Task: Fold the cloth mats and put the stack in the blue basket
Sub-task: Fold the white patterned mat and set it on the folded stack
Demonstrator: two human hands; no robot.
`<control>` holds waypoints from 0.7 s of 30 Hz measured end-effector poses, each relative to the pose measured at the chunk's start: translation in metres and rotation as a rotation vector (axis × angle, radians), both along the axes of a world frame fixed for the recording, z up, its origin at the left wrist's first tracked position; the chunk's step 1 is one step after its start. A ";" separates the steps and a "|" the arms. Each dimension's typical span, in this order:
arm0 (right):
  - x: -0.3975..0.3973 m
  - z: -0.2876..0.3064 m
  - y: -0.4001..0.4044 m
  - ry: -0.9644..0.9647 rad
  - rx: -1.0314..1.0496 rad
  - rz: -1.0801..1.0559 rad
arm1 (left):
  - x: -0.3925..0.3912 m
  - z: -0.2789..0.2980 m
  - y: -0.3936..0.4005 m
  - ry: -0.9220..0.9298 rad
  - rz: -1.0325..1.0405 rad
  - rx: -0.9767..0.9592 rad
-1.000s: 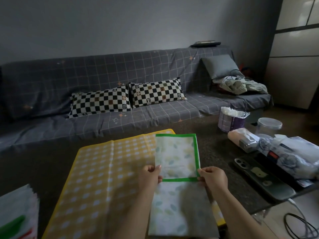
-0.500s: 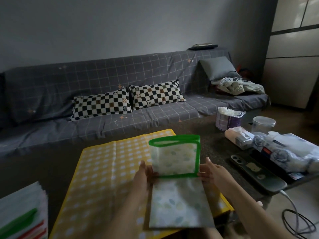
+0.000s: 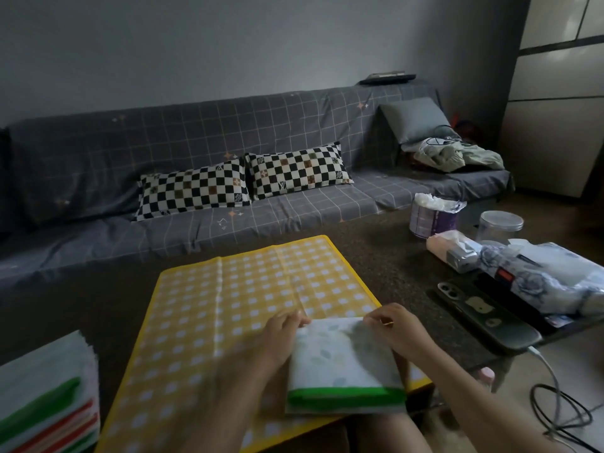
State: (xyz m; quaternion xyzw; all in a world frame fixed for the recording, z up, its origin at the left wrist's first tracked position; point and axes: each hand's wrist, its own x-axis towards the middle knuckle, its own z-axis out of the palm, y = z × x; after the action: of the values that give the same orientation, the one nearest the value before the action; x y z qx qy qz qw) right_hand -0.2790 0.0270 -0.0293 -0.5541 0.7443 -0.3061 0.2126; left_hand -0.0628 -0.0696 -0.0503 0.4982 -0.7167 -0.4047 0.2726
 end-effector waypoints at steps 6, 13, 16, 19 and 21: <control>0.023 -0.008 0.001 0.186 0.074 0.018 | -0.018 0.005 0.030 -0.590 -0.091 -0.351; 0.058 -0.025 0.011 0.437 0.209 0.015 | -0.036 -0.014 0.047 -0.844 -0.232 -0.401; 0.059 -0.035 0.012 0.475 0.210 0.014 | -0.034 -0.018 0.048 -0.845 -0.233 -0.401; 0.050 -0.041 0.012 0.494 0.200 -0.027 | -0.027 -0.018 0.044 -0.842 -0.204 -0.325; 0.045 -0.041 0.014 0.500 0.225 -0.065 | -0.018 -0.016 0.043 -0.849 -0.127 -0.251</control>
State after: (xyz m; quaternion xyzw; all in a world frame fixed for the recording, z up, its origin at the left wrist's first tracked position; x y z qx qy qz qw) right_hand -0.2339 0.0406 -0.0707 -0.5612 0.8204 -0.0820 0.0724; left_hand -0.0812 -0.0268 -0.0666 0.5384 -0.8377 -0.0903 -0.0130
